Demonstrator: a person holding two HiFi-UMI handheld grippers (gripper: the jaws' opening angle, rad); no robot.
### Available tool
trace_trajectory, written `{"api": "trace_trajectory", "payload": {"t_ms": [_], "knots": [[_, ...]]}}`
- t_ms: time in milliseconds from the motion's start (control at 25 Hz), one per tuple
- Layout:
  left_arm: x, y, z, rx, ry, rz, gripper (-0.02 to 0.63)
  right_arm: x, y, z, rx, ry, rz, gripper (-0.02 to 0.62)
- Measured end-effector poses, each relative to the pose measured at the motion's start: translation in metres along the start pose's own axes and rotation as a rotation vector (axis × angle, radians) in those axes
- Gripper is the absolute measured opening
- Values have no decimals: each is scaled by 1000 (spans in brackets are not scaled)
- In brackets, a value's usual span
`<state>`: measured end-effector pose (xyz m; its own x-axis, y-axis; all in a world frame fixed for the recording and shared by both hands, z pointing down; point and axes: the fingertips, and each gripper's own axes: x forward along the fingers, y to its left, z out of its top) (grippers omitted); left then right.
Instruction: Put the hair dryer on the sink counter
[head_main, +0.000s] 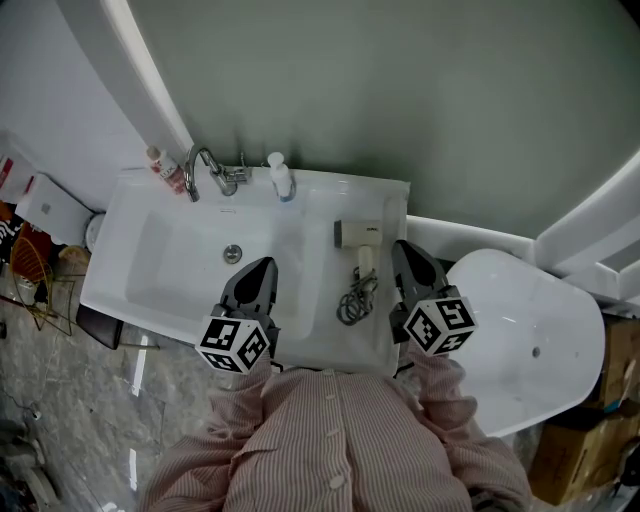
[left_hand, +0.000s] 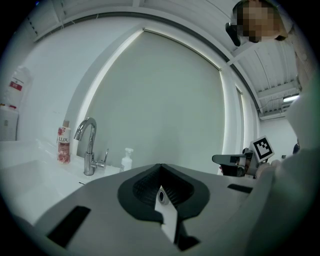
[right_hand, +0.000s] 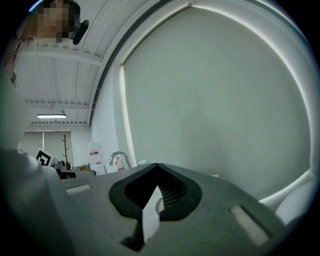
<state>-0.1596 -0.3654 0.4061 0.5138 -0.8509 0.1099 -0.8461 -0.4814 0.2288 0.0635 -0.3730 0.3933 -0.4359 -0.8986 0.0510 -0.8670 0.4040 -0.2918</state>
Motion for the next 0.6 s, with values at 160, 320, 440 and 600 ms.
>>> {"api": "trace_trajectory", "payload": {"t_ms": [160, 320, 440, 600], "knots": [[-3, 1, 0, -5, -4, 11, -3, -3, 0, 3, -2, -11, 0, 5], [-5, 2, -1, -4, -3, 20, -3, -6, -1, 3, 2, -12, -2, 5], [-6, 2, -1, -4, -1, 24, -2, -7, -3, 2, 4, -10, -3, 5], [-6, 2, -2, -7, 2, 26, -3, -8, -3, 0, 6, -3, -6, 5]]}}
